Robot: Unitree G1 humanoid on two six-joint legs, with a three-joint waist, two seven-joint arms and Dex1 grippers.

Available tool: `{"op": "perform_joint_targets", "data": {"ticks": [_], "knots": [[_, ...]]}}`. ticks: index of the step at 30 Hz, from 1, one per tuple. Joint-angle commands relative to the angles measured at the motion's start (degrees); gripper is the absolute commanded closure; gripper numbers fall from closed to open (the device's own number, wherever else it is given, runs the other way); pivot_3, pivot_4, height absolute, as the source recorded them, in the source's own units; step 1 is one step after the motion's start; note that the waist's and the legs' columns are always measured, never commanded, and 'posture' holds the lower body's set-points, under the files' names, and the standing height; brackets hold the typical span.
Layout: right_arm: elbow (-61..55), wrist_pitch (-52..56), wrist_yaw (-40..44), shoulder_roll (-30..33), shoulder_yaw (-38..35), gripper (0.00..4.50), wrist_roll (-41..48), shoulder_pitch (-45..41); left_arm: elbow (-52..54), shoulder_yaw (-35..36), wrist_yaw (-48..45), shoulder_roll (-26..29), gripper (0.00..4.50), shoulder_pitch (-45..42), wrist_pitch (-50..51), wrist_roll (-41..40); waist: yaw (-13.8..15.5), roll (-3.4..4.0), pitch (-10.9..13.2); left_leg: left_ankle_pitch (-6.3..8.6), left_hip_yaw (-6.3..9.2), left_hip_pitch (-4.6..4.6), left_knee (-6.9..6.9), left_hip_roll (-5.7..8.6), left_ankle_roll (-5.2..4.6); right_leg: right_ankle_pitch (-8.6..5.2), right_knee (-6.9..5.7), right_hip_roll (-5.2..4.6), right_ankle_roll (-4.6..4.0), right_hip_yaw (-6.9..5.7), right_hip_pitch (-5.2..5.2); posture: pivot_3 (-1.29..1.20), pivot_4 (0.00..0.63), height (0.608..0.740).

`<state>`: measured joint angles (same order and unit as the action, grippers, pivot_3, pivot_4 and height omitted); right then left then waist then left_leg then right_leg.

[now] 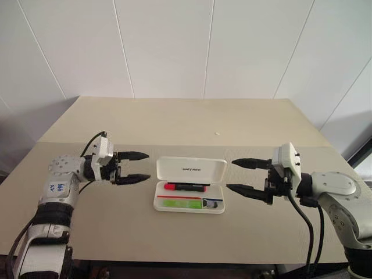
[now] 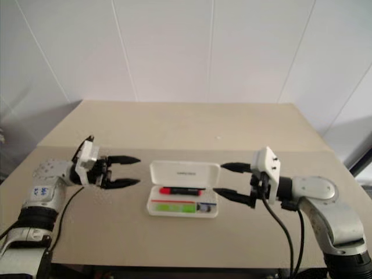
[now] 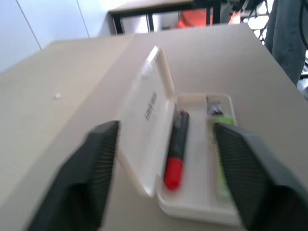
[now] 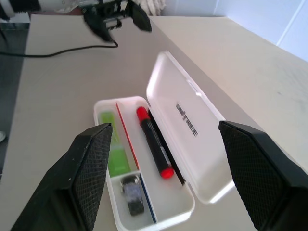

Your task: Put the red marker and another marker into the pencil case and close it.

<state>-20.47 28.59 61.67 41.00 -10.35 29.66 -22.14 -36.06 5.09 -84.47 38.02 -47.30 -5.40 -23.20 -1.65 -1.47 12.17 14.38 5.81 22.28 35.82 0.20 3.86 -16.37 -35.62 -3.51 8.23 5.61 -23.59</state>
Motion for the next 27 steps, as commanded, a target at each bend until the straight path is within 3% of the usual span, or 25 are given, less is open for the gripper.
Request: {"op": "perform_joint_targets", "data": {"ticks": [1,7,17,27], "knots": [[-0.48,-2.33,-0.93,1.15,-2.81,0.0,1.03,0.32,-7.06,0.03,-1.54,-0.47,2.45,-5.83,-3.84,2.05,-0.14,0.0,0.0,0.0,-0.01,0.0,0.0,0.0,0.0,0.0,0.0,0.0,0.0,0.01,0.0,0.0,0.15,0.74],[-0.67,-3.32,-1.47,1.67,-5.72,0.0,3.24,2.32,-20.46,0.96,-1.01,-1.53,4.42,-15.14,-9.5,4.98,-0.04,-0.03,0.01,0.01,0.0,0.04,-0.04,0.0,-0.02,0.0,0.03,0.01,0.03,0.01,-0.03,0.0,0.15,0.74],[4.49,-6.37,1.14,2.38,-10.74,0.0,6.9,5.53,-33.73,0.03,4.14,-2.89,4.47,-20.41,-13.34,11.82,-0.05,-0.04,0.02,0.05,0.0,0.06,0.03,0.02,-0.08,-0.01,0.0,0.0,0.06,0.01,-0.02,0.0,0.15,0.74],[9.32,-9.89,9.12,3.91,-10.77,0.0,9.21,5.96,-37.18,-1.02,6.7,-6.73,4.47,-20.74,-10.69,17.4,0.0,-0.06,0.03,0.05,0.0,0.08,0.15,0.03,-0.08,0.02,-0.07,0.01,0.11,0.01,0.0,0.0,0.15,0.74]]}}
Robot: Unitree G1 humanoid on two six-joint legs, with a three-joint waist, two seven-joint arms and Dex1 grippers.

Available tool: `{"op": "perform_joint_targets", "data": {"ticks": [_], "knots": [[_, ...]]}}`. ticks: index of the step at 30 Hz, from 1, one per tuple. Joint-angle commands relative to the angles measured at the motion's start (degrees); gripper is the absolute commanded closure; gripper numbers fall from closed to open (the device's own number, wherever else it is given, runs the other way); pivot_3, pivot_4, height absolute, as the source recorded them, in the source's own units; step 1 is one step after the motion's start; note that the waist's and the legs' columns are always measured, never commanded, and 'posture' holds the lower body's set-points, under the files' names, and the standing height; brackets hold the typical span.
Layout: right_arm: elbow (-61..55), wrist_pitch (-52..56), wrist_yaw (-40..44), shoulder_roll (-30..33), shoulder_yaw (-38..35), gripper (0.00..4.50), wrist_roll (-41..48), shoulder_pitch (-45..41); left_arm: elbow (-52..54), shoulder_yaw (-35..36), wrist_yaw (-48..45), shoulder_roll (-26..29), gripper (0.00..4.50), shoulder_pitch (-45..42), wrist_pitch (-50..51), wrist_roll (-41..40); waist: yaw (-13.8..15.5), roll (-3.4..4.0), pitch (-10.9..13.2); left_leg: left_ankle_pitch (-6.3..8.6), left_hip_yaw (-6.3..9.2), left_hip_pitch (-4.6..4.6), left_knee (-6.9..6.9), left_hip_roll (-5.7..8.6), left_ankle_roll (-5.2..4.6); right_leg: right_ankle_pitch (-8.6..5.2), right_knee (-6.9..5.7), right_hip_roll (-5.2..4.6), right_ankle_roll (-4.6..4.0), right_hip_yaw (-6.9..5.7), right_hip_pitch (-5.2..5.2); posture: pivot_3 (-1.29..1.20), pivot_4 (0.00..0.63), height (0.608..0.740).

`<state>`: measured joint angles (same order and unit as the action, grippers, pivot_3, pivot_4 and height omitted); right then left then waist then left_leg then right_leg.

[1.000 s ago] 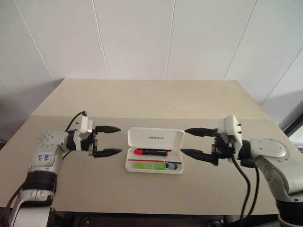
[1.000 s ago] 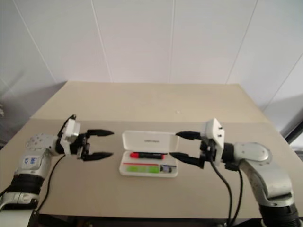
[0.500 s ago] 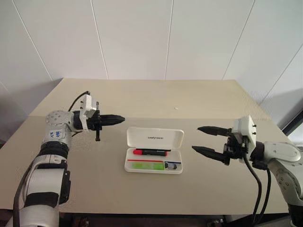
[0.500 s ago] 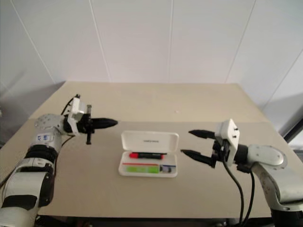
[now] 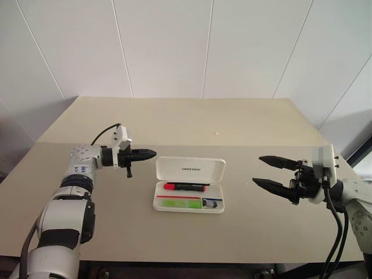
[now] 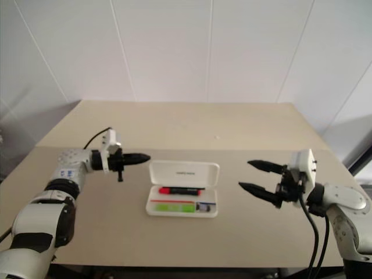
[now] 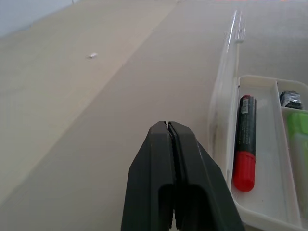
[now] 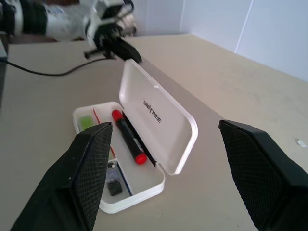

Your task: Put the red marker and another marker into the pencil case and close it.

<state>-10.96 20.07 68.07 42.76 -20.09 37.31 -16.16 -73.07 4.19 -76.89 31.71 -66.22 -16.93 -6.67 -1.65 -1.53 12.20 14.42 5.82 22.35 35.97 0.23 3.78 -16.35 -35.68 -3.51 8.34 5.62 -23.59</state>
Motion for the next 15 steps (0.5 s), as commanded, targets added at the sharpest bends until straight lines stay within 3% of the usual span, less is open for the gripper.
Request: {"op": "perform_joint_targets", "data": {"ticks": [1,10,15], "knots": [[0.11,-1.38,3.63,2.55,-0.88,0.0,1.69,-0.24,-0.1,-0.45,-1.62,-0.65,4.47,-2.0,1.22,1.38,-0.01,0.0,0.0,0.0,0.0,0.0,0.0,0.0,0.0,0.0,0.0,0.0,0.0,0.0,0.0,0.0,0.15,0.74],[5.53,-3.12,7.56,5.25,1.08,0.0,0.12,-4.94,0.36,0.08,-14.43,-1.04,4.47,-4.06,6.59,0.65,-0.14,-0.01,0.01,0.0,-0.01,-0.01,0.0,0.0,0.0,0.0,-0.01,0.02,0.0,0.0,0.0,0.0,0.15,0.74],[6.17,-2.98,9.33,5.02,1.28,0.0,1.48,-5.23,2.76,-6.54,-15.61,-0.19,4.47,-2.84,6.41,-0.28,-0.07,-0.01,0.01,0.0,0.0,0.02,0.0,0.01,0.0,-0.01,0.02,-0.01,0.02,0.0,-0.01,0.0,0.15,0.74]]}}
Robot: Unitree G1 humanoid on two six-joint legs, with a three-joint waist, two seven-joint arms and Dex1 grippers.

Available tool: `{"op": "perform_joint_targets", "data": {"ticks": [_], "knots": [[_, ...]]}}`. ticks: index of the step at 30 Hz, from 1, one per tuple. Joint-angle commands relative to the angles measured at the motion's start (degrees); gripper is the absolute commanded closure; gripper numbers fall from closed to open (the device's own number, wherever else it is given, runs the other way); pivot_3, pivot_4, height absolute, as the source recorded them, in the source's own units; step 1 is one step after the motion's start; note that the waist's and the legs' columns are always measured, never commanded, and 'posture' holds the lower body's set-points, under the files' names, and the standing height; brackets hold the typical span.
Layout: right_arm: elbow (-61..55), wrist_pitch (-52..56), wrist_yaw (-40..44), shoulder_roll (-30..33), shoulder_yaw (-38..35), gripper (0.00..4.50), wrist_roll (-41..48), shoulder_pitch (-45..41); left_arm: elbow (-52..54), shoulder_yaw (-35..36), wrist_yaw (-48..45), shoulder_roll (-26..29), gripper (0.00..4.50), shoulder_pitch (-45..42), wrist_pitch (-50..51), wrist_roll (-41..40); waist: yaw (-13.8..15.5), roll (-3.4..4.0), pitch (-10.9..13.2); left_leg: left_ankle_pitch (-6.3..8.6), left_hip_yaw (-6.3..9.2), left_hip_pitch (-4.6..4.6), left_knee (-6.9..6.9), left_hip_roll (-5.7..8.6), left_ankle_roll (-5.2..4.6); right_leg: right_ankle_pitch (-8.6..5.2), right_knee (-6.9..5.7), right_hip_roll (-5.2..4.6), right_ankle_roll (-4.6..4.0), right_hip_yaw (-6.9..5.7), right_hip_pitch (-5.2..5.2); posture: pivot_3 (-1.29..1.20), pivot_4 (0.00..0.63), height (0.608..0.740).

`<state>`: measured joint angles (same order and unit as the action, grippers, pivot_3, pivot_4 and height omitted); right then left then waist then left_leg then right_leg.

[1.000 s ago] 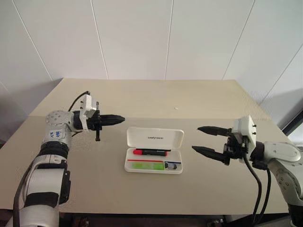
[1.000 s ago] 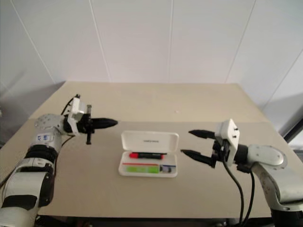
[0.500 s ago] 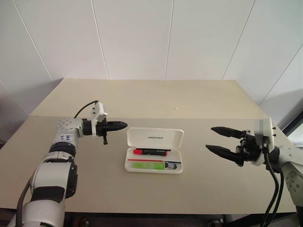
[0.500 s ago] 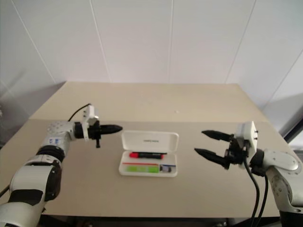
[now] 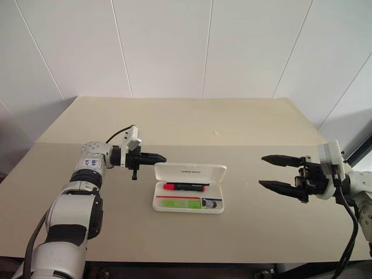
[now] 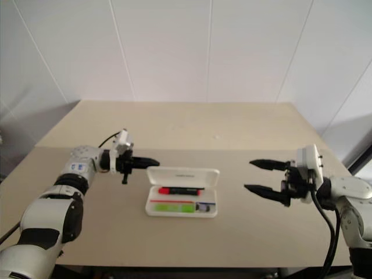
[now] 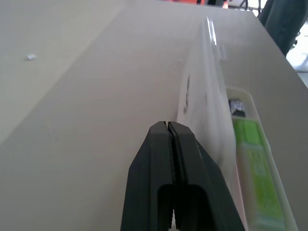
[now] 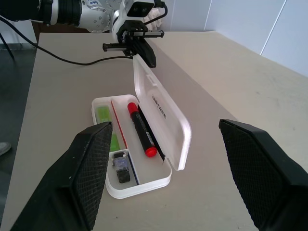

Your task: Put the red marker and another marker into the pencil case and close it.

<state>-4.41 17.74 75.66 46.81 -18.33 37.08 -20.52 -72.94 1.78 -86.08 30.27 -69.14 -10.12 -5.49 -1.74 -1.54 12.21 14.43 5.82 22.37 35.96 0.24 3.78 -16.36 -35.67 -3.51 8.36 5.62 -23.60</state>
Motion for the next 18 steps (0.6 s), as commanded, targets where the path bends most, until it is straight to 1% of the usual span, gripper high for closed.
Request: {"op": "perform_joint_targets", "data": {"ticks": [1,3,7,9,12,13,15,18], "knots": [[-0.02,-0.58,2.28,0.8,-0.54,0.0,2.16,-1.08,3.3,-6.13,-6.42,1.44,4.47,0.62,-0.83,-1.86,0.02,0.0,0.0,0.0,0.0,0.0,0.0,0.0,0.0,0.0,0.0,0.0,0.0,0.0,0.0,0.0,0.15,0.74],[1.59,-1.29,4.55,0.59,-0.56,0.0,2.92,-2.14,5.36,-10.82,-6.42,1.71,4.47,1.94,-1.89,-3.38,-0.01,0.0,0.0,0.0,0.0,0.0,0.0,0.0,0.0,0.0,-0.01,0.0,0.0,0.01,0.0,0.0,0.15,0.74],[5.53,-2.72,7.82,0.56,-0.82,0.0,3.44,-4.65,8.41,-17.25,-6.42,1.97,4.47,3.58,-3.67,-6.25,-0.02,0.0,0.01,0.0,0.0,-0.01,0.03,-0.01,0.0,0.0,-0.06,0.01,0.0,0.03,0.0,0.0,0.15,0.74],[8.87,-3.46,9.02,0.65,-1.69,0.0,4.04,-6.7,11.43,-20.88,-6.42,1.95,4.47,5.23,-4.61,-7.86,-0.03,0.01,0.01,0.0,0.0,-0.02,0.06,-0.01,0.0,0.0,-0.07,0.01,0.0,0.04,0.01,0.0,0.15,0.74],[13.34,-4.85,10.94,1.72,-2.28,0.0,3.31,-7.58,16.38,-25.53,-6.42,2.82,4.47,7.69,-5.44,-10.76,0.01,0.01,0.01,0.0,0.0,-0.03,0.06,0.0,0.0,0.0,-0.08,0.0,0.0,0.05,0.01,0.0,0.15,0.74],[14.32,-5.38,11.71,1.99,-2.35,0.0,3.11,-7.62,17.58,-26.63,-6.42,3.17,4.47,8.16,-5.4,-11.73,0.02,0.01,0.01,0.0,-0.01,-0.03,0.05,-0.01,0.0,0.0,-0.08,0.0,0.0,0.05,0.01,0.0,0.15,0.74],[16.16,-6.13,13.02,2.75,-2.79,0.0,3.12,-7.69,18.12,-27.11,-6.42,2.88,4.47,8.49,-6.08,-10.5,0.02,0.01,0.01,0.0,-0.01,-0.02,0.04,-0.01,0.0,0.0,-0.07,0.0,0.0,0.05,0.0,0.0,0.15,0.74],[18.36,-6.92,15.2,4.41,-3.07,0.0,3.17,-7.38,19.93,-28.93,-6.42,3.12,4.47,9.28,-6.87,-10.94,0.03,0.02,0.01,0.0,-0.01,-0.02,0.07,0.02,-0.01,0.0,-0.07,-0.02,0.0,0.06,0.01,0.0,0.15,0.74]]}}
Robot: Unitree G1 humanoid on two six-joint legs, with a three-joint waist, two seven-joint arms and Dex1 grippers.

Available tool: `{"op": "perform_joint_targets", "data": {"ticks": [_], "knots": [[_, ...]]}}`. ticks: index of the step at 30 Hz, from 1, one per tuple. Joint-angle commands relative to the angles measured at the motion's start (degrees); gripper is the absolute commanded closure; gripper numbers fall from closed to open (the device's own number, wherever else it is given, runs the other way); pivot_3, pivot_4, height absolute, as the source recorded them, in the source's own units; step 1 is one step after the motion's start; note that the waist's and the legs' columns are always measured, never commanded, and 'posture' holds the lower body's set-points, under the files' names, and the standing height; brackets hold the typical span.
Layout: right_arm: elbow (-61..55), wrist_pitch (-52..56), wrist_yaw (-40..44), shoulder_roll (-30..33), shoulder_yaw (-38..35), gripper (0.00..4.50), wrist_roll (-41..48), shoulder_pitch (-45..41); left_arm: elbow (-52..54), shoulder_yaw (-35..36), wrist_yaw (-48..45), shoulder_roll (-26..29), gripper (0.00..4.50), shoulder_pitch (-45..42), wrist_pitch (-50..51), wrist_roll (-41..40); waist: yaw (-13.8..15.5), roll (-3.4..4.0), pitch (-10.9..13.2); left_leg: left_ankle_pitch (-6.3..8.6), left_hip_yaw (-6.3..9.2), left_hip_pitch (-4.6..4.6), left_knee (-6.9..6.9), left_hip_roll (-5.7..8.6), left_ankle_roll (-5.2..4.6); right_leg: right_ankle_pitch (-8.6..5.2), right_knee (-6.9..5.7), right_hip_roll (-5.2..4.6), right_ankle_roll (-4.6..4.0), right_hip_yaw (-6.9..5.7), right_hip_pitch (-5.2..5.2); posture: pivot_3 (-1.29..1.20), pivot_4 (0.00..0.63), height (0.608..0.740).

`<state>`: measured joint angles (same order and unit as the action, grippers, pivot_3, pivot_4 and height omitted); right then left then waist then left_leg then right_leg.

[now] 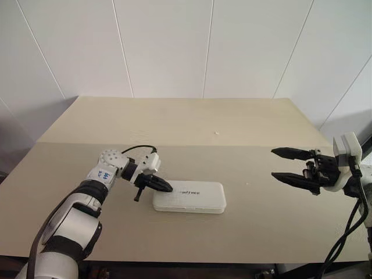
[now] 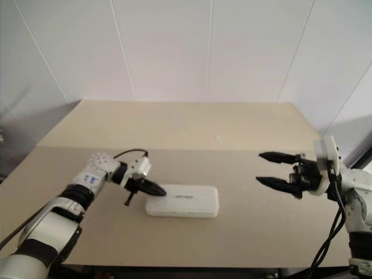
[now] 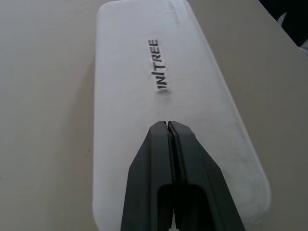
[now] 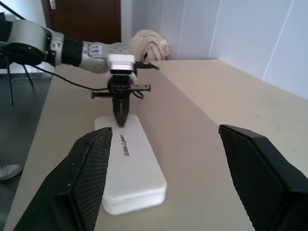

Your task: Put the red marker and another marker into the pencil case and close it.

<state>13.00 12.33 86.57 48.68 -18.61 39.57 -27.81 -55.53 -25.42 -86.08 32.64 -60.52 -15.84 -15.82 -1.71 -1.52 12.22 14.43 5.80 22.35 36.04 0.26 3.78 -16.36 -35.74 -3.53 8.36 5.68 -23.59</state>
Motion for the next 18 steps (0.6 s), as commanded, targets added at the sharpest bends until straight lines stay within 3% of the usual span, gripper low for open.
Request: {"op": "perform_joint_targets", "data": {"ticks": [1,10,18], "knots": [[1.46,-1.88,4.85,2.97,-2.68,0.0,0.6,0.04,2.83,-2.08,-6.42,0.83,4.47,0.78,-1.15,-0.66,0.0,0.0,0.0,0.0,0.0,0.0,0.01,0.0,0.0,0.0,0.0,0.0,0.0,0.0,0.0,0.0,0.15,0.74],[3.67,-6.3,5.93,10.25,2.28,0.0,4.32,4.83,1.83,-4.68,-6.42,0.78,4.47,0.59,-4.55,0.88,-0.1,0.01,-0.01,0.0,-0.02,-0.07,0.03,-0.01,-0.01,0.0,0.0,0.01,0.0,0.03,0.08,0.0,0.15,0.74],[4.03,-7.43,5.93,10.03,2.68,0.0,4.08,4.6,2.04,-5.65,-6.42,1.0,4.47,0.63,-5.05,0.91,-0.11,0.02,-0.01,0.0,-0.06,-0.15,0.07,0.0,-0.01,0.0,-0.04,0.02,0.0,0.07,0.13,0.0,0.15,0.74]]}}
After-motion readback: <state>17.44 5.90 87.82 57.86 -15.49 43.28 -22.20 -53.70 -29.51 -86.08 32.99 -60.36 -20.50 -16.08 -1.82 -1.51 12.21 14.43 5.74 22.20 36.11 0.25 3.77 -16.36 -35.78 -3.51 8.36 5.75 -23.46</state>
